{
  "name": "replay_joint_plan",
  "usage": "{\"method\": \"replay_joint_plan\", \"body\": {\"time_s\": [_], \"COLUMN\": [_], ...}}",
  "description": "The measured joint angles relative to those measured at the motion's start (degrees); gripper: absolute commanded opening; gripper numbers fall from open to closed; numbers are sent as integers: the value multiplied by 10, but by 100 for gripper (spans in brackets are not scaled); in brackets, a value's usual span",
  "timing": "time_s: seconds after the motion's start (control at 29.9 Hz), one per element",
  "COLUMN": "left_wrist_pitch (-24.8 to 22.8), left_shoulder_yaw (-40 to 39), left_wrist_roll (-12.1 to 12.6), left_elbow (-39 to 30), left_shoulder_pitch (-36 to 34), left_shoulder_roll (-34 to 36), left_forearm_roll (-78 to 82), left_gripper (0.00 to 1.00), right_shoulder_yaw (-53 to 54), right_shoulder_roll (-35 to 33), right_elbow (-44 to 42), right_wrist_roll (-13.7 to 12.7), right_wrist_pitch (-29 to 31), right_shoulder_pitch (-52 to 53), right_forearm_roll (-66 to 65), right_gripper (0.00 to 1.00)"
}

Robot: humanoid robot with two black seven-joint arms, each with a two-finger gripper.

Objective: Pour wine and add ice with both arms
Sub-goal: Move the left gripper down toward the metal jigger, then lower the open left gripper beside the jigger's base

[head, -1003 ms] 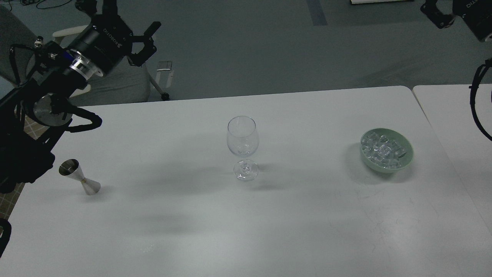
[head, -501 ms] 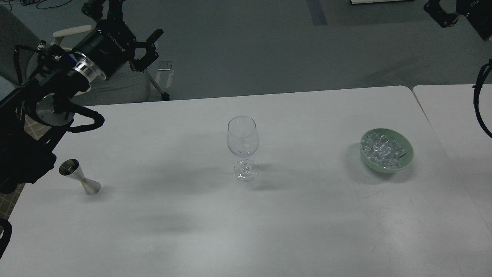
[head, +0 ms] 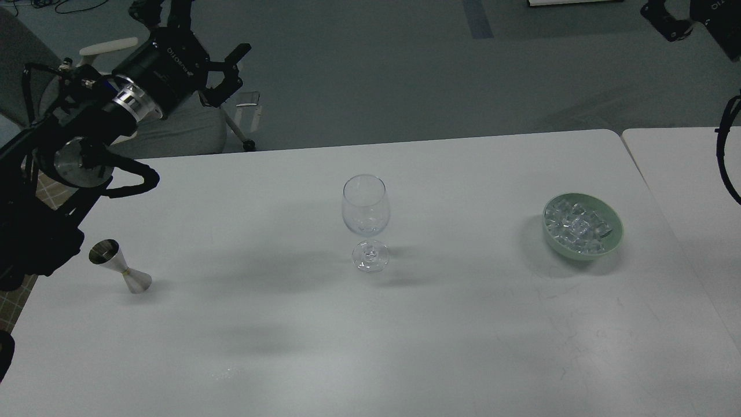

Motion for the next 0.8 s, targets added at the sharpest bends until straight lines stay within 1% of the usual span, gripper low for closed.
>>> {"method": "replay_joint_plan", "body": {"time_s": [0.07,0.2,0.27,0.33,0.43,0.6,0.7,0.8], "left_wrist_pitch": [9,32,55,77,103,144,158,162], "left_shoulder_yaw": [-1,-3,-13,-39,-101,-241,-319,-402], "left_wrist_roll": [5,33,46,51,55,64,66,69], "left_elbow": [-15,-57,-87,-122,-184,-272,-313,-351], "left_shoulder_pitch": [4,22,41,71,147,321,422,519], "left_shoulder_roll": [8,42,66,88,112,119,115,106], "left_forearm_roll": [-17,-75,-104,-118,-129,-155,-178,-208], "left_gripper": [95,95,95,95,96,96,96,96], "right_shoulder_yaw": [0,0,1,1,1,1,1,1], "right_shoulder_roll": [-2,-4,-4,-4,-4,-4,-5,-5], "right_elbow": [1,2,1,1,1,1,1,0], "right_wrist_roll": [0,0,0,0,0,0,0,-1], "right_wrist_pitch": [0,0,0,0,-1,-1,-1,-1], "right_shoulder_pitch": [0,-2,-2,-3,-4,-5,-6,-6], "right_forearm_roll": [0,0,0,0,0,0,0,0], "right_gripper": [100,100,100,100,100,100,100,100]}}
